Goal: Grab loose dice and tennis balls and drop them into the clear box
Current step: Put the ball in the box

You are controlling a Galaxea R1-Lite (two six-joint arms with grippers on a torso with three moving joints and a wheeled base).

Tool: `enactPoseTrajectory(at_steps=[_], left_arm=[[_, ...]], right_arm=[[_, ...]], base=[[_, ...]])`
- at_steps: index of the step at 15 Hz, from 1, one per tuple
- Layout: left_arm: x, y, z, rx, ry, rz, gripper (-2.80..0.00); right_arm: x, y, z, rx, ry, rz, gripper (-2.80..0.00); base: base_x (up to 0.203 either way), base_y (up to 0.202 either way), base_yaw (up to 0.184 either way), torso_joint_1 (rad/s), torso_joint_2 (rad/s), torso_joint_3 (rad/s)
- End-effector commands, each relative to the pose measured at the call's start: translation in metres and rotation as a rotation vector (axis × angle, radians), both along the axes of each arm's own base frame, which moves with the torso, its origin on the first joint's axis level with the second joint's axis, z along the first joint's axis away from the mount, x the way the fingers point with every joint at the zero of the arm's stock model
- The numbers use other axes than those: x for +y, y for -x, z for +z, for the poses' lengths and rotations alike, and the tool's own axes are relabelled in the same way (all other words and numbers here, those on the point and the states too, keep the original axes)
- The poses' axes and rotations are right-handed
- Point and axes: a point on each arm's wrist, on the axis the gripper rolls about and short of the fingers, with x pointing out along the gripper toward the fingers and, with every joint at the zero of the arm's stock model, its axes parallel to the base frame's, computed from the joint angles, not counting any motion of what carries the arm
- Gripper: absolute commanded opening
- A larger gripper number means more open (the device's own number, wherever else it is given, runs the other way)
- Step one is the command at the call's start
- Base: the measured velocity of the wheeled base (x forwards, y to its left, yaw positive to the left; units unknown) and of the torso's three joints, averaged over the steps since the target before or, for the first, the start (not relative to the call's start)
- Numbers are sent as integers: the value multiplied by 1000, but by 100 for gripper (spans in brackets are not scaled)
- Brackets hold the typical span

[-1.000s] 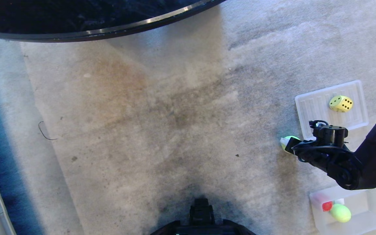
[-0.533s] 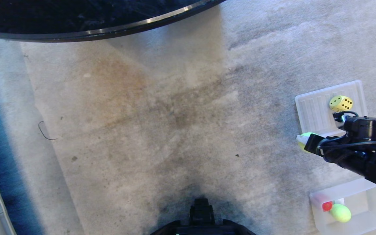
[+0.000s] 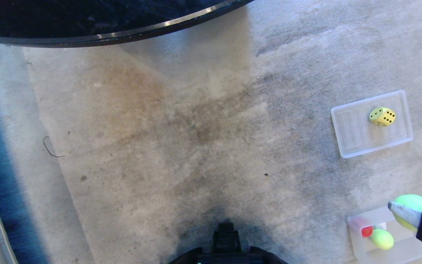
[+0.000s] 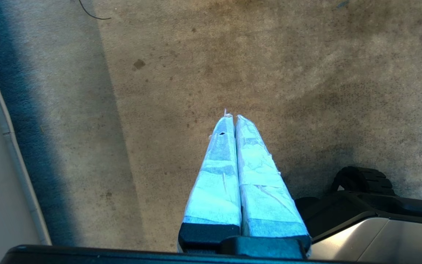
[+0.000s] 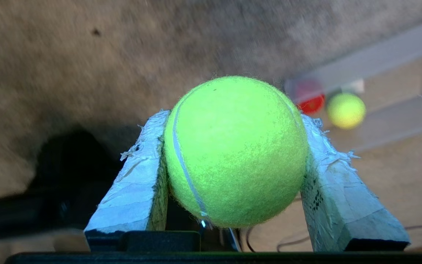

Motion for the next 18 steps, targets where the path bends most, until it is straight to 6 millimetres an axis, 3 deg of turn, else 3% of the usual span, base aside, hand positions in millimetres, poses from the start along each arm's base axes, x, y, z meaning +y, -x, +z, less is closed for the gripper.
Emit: enactPoseTrajectory(at_steps=[1,4,7,15,18], left_arm=[[0,0,0,0,1,0,-280],[0,0,0,0,1,0,-280],[0,0,0,0,1,0,-280],[0,0,0,0,1,0,-280],[0,0,0,0,1,0,-280]], right_arm=[[-1,50,-3,-128,15,1,-280],[-1,93,-37,-63,74,-5,-280],[-1,111,-53,-96,111,9,-280],[0,133,-61,-350,138,36,-280],[0,134,-62,-360,142,48,-280]], base=[[0,0,0,0,0,0],[0,0,0,0,0,0],[0,0,0,0,0,0],[0,0,0,0,0,0],[0,0,0,0,0,0]])
